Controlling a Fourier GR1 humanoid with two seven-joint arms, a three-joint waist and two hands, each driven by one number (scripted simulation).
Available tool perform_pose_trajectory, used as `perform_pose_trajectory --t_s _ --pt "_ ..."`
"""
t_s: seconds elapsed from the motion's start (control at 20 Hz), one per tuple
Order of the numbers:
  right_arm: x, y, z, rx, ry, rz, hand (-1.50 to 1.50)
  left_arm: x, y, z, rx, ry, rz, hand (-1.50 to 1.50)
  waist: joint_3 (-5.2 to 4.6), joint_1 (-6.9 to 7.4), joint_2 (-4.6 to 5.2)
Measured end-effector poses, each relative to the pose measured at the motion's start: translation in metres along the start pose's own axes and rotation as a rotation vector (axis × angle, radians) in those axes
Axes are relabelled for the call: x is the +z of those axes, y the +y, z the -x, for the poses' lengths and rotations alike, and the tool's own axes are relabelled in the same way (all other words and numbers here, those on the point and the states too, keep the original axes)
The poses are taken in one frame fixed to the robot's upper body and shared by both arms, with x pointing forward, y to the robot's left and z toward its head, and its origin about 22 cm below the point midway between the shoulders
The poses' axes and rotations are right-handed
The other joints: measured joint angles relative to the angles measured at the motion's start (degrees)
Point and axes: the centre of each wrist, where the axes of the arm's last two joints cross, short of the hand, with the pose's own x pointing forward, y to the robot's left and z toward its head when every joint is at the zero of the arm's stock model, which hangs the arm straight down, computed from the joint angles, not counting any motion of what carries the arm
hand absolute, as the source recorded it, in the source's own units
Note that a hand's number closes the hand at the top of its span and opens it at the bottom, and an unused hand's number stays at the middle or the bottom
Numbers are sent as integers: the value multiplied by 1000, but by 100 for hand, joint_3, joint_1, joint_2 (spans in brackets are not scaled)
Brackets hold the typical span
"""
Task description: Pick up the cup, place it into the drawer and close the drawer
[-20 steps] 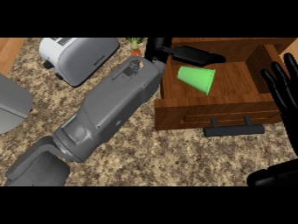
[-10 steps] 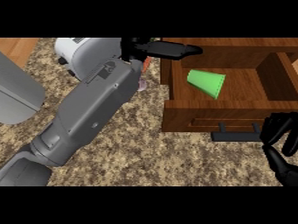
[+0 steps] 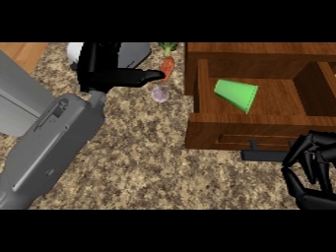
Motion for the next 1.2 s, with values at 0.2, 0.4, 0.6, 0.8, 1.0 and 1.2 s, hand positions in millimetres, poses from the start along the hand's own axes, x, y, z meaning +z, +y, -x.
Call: perform_pose_trajectory --t_s 0.2,0.4,0.6,0.8,1.0,1.2 --pt "-6 5 14 50 50 -7 150 29 32 -7 11 12 -24 -150 1 -19 17" --pt "-14 9 24 178 67 -56 150 55 64 -10 21 21 -30 -150 1 -6 33" --pt "-24 12 31 366 79 -140 150 74 90 -10 19 25 -35 -150 0 6 47" --pt "-34 32 53 497 100 -195 150 89 112 -17 22 27 -39 -150 2 -15 55" --pt "-41 45 85 558 117 -213 -150 104 136 -23 22 24 -42 -150 2 -57 60" --pt "-59 54 110 605 161 -233 -150 122 153 -20 25 23 -54 -150 2 -72 64"
